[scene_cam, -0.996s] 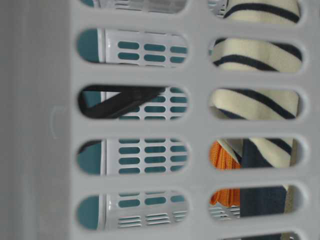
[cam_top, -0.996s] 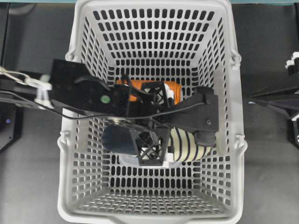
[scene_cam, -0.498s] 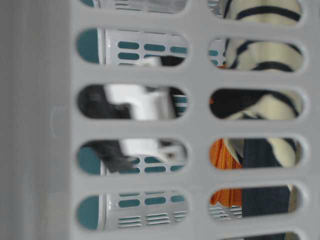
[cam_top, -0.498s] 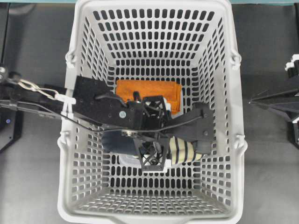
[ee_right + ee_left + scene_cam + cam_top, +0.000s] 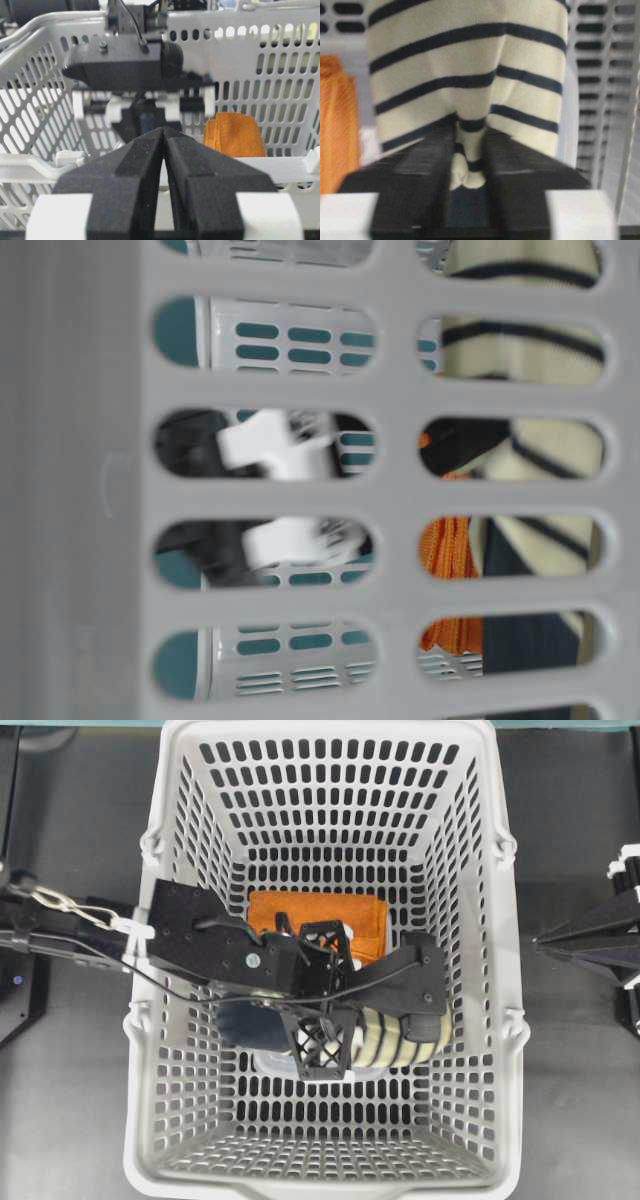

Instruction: Pick up the slipper from the shopping basket with the left arm.

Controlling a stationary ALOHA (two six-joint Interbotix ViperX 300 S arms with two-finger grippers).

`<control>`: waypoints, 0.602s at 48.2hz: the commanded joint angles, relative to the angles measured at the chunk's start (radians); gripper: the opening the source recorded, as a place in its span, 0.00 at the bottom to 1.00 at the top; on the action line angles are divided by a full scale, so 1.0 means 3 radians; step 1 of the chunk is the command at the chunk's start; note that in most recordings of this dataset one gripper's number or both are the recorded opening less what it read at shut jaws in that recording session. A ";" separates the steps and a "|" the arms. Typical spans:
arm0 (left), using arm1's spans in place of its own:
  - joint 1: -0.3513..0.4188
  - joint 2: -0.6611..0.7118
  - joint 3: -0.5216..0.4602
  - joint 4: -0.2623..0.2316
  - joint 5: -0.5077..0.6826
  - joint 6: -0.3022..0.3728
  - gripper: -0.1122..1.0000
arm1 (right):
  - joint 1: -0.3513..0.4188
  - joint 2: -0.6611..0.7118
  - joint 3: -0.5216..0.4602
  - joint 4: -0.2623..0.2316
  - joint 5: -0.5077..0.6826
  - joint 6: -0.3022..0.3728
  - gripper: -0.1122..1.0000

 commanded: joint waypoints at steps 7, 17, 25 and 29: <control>-0.0005 -0.0179 -0.0573 0.0010 0.0573 0.0123 0.16 | 0.0015 0.0015 -0.0031 0.0010 -0.0015 0.0005 0.10; -0.0005 -0.0138 -0.1345 0.0010 0.1145 0.0245 0.16 | 0.0015 0.0010 -0.0026 0.0010 -0.0020 0.0010 0.10; -0.0010 -0.0005 -0.1923 0.0010 0.1493 0.0455 0.16 | 0.0015 0.0010 -0.0026 0.0010 -0.0020 0.0005 0.10; -0.0005 0.0072 -0.2081 0.0010 0.1631 0.0481 0.16 | 0.0015 0.0015 -0.0031 0.0010 -0.0020 0.0005 0.10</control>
